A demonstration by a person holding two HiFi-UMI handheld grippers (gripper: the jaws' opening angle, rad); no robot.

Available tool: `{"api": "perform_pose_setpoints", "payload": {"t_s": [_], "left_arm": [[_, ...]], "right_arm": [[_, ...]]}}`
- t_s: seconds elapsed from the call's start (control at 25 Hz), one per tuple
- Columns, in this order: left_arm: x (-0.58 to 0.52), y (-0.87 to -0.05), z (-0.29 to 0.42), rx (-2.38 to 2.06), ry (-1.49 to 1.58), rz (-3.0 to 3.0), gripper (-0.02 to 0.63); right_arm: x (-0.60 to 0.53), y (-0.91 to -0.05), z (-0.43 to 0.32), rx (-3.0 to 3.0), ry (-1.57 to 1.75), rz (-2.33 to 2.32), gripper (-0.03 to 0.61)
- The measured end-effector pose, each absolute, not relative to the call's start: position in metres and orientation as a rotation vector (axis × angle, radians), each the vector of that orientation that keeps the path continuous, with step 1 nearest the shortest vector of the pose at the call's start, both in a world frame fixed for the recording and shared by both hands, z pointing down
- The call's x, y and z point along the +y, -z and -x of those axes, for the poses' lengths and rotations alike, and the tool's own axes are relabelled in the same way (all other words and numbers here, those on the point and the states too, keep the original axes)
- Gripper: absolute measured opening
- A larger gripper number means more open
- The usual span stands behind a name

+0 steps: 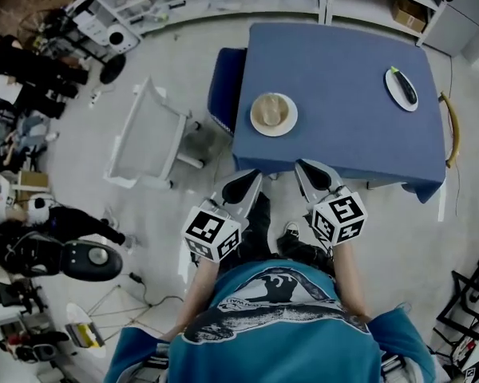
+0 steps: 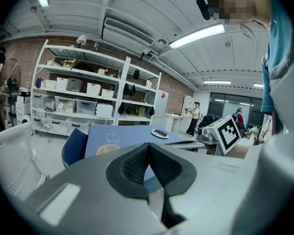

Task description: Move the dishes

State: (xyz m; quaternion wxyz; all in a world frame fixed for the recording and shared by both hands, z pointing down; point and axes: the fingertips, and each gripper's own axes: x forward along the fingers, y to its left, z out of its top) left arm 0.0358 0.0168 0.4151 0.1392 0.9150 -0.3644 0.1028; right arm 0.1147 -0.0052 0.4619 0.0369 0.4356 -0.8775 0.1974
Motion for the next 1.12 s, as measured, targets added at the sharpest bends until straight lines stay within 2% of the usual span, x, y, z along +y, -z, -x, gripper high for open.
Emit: {"api": "perform_pose_setpoints", "payload": {"t_s": [0.56,0.8,1.12], "left_arm": [[-0.099,-0.404,-0.010,-0.857,-0.290,-2.765,0.014],[-0.128,-0.417,0.005,-0.790,-0.294,-2.752,0.014],[-0.150,-0.430,0.025,-0.711,-0.305,-2.741,0.014]], "right_arm": [[-0.107,-0.464,-0.099,-2.470,-0.531,-1.525,0.005],[-0.130,-0.493,-0.094,-2.332,-0.554,-1.540,0.040],[-0.147,-0.537,-0.085,-2.159,-0.550,-1.475,0.242]]}}
